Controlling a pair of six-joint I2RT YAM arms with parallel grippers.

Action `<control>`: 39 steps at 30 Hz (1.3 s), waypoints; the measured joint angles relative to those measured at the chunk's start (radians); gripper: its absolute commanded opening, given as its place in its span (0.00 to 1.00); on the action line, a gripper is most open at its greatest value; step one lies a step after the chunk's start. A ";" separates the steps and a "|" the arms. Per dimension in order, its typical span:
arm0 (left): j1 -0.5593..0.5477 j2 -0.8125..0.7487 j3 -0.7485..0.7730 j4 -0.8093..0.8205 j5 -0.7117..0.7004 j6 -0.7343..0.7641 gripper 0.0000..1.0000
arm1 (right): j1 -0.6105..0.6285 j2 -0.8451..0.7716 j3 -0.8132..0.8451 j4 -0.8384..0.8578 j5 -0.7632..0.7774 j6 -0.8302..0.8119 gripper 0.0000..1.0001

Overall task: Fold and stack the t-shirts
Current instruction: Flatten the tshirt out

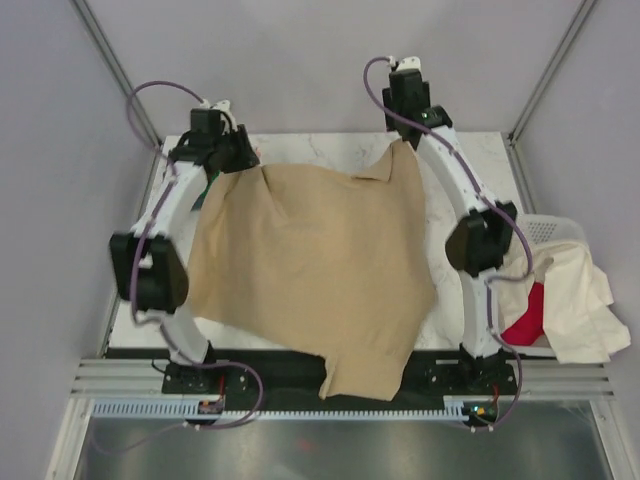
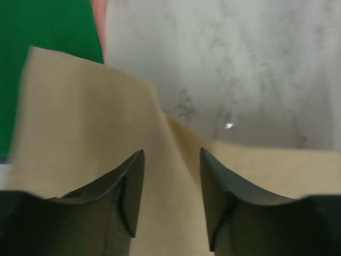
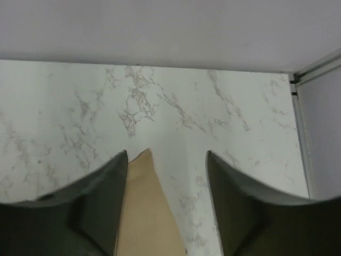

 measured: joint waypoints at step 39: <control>-0.002 -0.660 -0.811 -0.183 0.069 -0.126 0.59 | -0.045 0.188 -0.359 0.203 -0.474 0.487 0.64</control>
